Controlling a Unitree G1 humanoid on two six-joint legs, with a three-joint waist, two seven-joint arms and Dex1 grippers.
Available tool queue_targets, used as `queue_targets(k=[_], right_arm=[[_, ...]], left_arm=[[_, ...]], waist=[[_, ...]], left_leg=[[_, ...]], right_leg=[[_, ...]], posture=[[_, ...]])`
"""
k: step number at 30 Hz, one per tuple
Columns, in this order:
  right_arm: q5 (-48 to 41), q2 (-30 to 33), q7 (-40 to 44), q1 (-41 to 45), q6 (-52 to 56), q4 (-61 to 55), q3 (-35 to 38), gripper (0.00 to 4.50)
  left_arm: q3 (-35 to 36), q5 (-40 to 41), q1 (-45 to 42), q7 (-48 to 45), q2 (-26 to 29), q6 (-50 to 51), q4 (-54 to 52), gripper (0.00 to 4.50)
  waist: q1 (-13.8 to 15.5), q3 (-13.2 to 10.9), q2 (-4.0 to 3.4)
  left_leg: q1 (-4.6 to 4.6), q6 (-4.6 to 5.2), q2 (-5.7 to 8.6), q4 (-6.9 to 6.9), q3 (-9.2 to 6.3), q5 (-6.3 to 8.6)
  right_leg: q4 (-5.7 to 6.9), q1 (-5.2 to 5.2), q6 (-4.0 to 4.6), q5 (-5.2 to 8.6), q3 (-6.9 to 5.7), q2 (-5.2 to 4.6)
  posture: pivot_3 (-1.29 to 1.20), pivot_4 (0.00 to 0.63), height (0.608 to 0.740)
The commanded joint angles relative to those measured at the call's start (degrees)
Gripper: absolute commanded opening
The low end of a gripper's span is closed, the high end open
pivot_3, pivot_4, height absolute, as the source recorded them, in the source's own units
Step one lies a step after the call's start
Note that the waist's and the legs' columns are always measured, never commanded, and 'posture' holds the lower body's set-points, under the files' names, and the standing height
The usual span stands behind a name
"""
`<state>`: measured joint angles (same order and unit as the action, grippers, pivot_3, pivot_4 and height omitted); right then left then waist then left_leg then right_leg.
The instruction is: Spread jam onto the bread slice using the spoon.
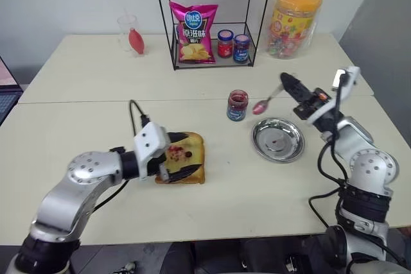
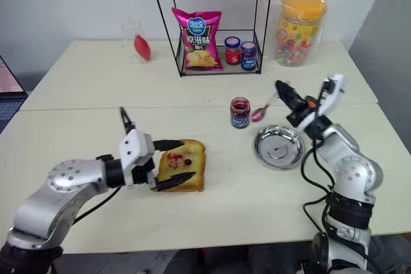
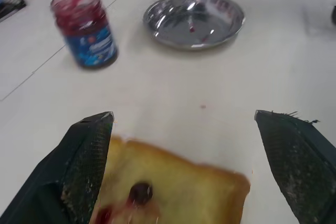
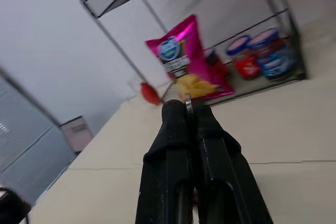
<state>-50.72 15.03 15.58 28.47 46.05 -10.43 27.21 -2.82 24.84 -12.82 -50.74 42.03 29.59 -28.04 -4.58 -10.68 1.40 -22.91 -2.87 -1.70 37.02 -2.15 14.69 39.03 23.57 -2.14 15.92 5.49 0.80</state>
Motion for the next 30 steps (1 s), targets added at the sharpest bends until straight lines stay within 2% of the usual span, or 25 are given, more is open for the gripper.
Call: queue_targets(k=[1, 6, 13, 19, 30], right_arm=[[-0.4, 1.2, -0.4, -1.0, -3.7, 0.9, 2.6, 0.03], [1.1, 1.2, 0.0, -4.2, -7.5, 4.6, 3.1, 0.03], [0.6, 1.9, -0.1, -8.0, -8.1, 6.2, 3.5, 0.03], [-2.9, 3.1, 0.7, -10.0, -5.5, 8.2, 5.3, 0.03], [-1.8, 3.9, 2.5, -12.0, -5.3, 11.0, 3.9, 0.03]], left_arm=[[-3.7, -2.3, -2.7, -0.2, -1.3, -1.4, 1.1, 4.5], [-11.6, -7.7, -8.6, 1.0, -6.4, -2.6, 6.5, 4.5], [-14.5, -9.6, -12.9, 3.2, -13.1, -1.4, 8.9, 4.5], [-15.4, -9.3, -14.6, 3.1, -15.2, 0.4, 8.5, 4.5], [-16.0, -8.4, -15.6, 1.4, -16.2, 2.1, 7.3, 4.5]], waist=[[-0.3, 0.0, 0.0], [0.0, 0.0, -0.01], [0.3, 0.0, -0.02], [0.5, 0.0, -0.04], [0.9, 0.0, -0.05]], left_leg=[[0.02, 0.0, 0.0, 0.0, 0.02, 0.0], [0.07, 0.0, 0.01, 0.03, -0.01, 0.0], [0.05, 0.01, 0.03, 0.04, 0.02, 0.0], [0.07, 0.01, 0.03, 0.05, 0.0, 0.0], [0.09, 0.01, 0.04, 0.1, 0.0, -0.01]], right_leg=[[0.0, -0.01, 0.0, 0.0, 0.03, 0.0], [0.0, -0.09, 0.0, 0.0, 0.0, 0.02], [-0.03, -0.1, -0.03, -0.01, 0.04, 0.01], [0.02, -0.11, -0.03, -0.02, 0.03, 0.01], [0.01, -0.16, -0.04, -0.02, 0.04, 0.01]], posture=[[0.0, 0.15, 0.74], [0.0, 0.15, 0.74], [0.0, 0.15, 0.74], [0.0, 0.15, 0.74], [0.0, 0.15, 0.74]])
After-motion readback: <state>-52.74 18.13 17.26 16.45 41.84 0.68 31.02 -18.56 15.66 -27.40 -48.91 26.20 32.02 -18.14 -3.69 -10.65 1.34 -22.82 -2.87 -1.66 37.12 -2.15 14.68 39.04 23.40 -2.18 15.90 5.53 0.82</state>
